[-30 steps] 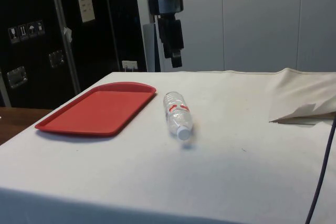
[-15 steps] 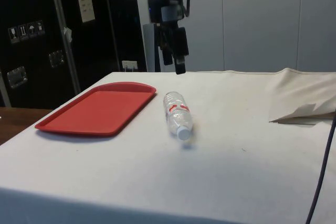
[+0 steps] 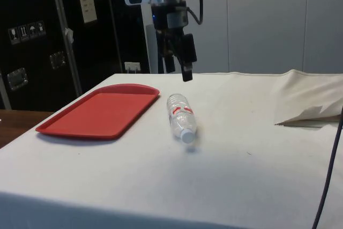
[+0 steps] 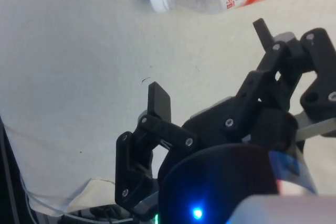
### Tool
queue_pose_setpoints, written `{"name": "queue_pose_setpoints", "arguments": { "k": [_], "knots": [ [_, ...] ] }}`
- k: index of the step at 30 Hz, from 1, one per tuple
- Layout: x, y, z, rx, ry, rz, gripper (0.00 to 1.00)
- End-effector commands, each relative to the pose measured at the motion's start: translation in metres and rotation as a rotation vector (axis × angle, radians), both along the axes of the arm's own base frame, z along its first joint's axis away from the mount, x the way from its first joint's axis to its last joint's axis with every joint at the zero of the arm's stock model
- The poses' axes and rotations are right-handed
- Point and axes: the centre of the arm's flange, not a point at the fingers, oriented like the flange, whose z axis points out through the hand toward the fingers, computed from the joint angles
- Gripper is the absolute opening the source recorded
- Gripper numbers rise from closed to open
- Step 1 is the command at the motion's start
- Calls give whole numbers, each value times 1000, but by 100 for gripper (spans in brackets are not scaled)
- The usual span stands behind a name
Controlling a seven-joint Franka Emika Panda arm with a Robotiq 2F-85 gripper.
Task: Place the bottle upright on the tray.
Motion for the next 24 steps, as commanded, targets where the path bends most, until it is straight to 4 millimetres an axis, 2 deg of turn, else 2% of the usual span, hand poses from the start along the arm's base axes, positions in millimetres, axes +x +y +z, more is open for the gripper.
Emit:
{"name": "queue_pose_setpoints", "arguments": {
  "k": [1,24],
  "knots": [
    [0,1,-2,-5,-8,19,100],
    [1,0,-5,-3,-15,184,100]
  ]
}}
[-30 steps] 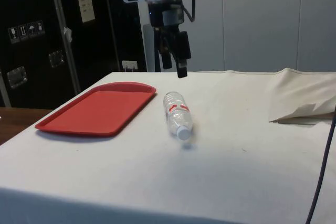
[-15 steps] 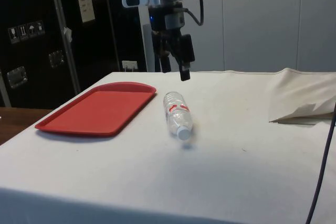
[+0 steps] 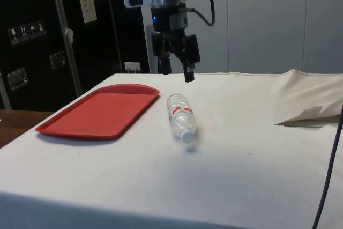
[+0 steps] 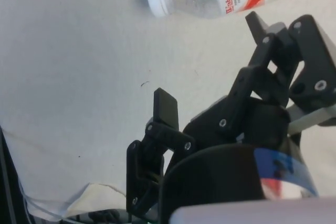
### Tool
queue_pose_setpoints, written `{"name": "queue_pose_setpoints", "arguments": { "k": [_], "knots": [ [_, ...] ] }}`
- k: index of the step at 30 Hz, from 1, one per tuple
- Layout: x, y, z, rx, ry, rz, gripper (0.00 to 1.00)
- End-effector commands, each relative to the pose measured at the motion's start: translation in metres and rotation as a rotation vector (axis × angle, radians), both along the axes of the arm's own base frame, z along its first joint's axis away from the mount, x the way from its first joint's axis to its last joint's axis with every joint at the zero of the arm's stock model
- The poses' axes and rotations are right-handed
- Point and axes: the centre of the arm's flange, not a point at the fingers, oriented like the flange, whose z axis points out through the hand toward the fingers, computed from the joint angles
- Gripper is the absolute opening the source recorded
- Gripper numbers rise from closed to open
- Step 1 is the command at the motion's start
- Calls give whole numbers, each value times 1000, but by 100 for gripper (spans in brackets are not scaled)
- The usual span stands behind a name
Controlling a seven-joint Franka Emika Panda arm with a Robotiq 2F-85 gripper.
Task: Place the bottle upright on the tray.
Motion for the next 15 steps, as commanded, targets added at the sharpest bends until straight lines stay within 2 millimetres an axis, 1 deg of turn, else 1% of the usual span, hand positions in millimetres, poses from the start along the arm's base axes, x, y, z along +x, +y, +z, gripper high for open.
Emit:
{"name": "queue_pose_setpoints", "arguments": {
  "k": [1,9,15],
  "knots": [
    [0,0,0,-3,-13,12,100],
    [1,0,1,4,-16,56,100],
    [1,-1,-5,-1,-28,124,100]
  ]
}}
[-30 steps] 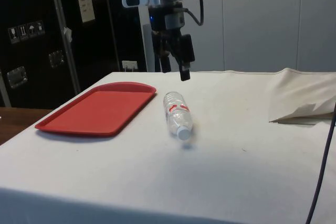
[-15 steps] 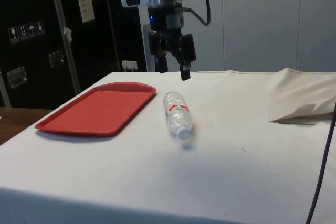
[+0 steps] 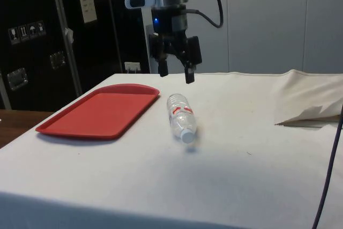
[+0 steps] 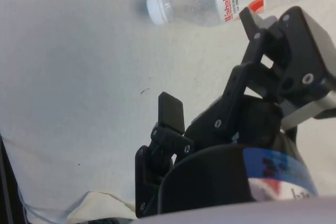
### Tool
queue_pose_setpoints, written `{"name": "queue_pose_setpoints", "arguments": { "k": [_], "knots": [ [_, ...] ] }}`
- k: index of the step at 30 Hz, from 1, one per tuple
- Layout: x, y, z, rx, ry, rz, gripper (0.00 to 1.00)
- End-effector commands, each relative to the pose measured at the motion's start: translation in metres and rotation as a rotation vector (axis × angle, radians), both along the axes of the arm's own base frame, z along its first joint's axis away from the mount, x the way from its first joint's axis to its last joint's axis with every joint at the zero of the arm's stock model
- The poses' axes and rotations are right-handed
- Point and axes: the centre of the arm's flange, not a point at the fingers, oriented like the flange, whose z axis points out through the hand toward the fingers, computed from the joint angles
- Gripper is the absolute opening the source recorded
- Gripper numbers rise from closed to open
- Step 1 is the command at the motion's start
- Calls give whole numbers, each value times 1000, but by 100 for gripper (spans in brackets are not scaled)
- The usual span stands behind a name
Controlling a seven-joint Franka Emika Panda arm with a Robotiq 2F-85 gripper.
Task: Place the bottle upright on the tray.
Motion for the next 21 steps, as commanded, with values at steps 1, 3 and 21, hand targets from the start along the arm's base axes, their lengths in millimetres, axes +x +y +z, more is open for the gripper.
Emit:
{"name": "queue_pose_setpoints", "arguments": {
  "k": [1,3,21],
  "knots": [
    [1,0,-2,-7,-7,20,100],
    [1,0,-3,-7,-6,27,100],
    [0,0,-14,-15,18,179,100]
  ]
}}
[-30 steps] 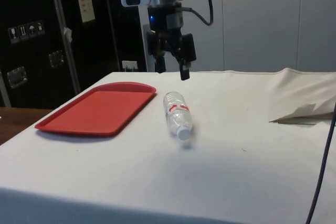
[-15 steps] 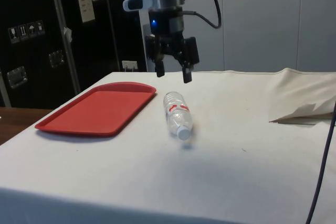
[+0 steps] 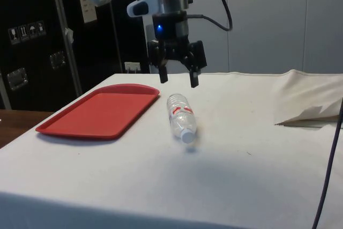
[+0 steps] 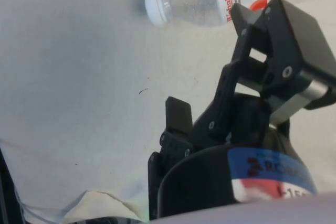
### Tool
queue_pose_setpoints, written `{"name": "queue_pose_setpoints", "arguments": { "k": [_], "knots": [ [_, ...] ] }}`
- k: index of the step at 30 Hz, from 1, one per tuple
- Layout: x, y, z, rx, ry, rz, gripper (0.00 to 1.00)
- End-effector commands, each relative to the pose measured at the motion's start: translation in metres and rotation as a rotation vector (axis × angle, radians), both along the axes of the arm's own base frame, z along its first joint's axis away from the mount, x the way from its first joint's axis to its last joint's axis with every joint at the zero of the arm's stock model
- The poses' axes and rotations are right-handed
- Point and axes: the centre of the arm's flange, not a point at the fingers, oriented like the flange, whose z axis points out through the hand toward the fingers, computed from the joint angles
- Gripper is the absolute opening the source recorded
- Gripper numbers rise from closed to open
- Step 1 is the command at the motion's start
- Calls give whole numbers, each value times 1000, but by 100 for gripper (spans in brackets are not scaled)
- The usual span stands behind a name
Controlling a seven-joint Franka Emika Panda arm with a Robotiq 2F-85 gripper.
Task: Place the bottle upright on the tray.
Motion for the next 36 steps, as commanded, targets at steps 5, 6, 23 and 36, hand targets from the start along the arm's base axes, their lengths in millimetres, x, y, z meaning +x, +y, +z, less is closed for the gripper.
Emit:
{"name": "queue_pose_setpoints", "arguments": {
  "k": [5,6,23,36],
  "knots": [
    [0,0,-2,0,4,31,100],
    [0,0,-4,-9,-5,44,100],
    [1,-6,-6,-7,5,183,100],
    [2,-10,-8,-4,4,278,100]
  ]
}}
